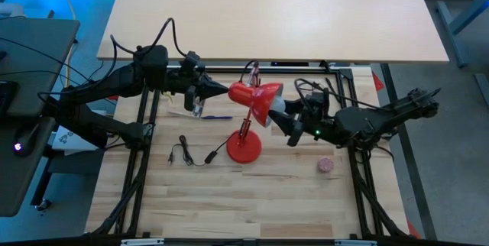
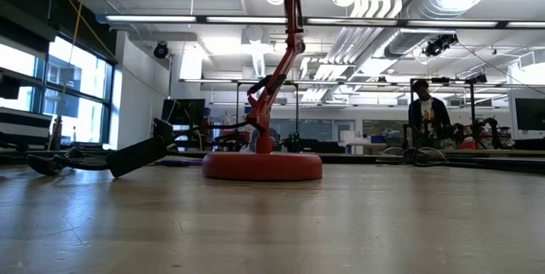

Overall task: Screw lightbulb
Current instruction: Insert the lightbulb on the lamp

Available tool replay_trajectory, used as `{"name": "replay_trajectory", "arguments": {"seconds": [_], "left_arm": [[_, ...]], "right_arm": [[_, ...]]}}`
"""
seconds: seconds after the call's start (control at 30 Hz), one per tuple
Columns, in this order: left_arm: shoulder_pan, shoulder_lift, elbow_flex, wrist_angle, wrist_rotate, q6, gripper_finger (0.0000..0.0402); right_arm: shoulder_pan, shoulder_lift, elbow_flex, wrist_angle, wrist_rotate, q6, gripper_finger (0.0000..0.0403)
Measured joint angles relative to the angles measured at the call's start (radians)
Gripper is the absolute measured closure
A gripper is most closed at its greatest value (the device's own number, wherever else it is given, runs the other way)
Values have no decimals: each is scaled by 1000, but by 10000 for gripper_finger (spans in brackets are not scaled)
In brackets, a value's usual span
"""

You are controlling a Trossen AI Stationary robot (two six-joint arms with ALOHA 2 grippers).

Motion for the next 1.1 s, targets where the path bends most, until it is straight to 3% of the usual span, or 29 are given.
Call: {"name": "replay_trajectory", "arguments": {"seconds": [0.3,0.83,1.1], "left_arm": [[-1,0,0,4,1,0,402],[0,1,0,45,2,0,401],[0,1,0,35,-1,3,402]], "right_arm": [[0,1,0,8,51,-28,148],[0,3,0,8,49,-241,148],[0,3,0,8,42,-251,148]]}}
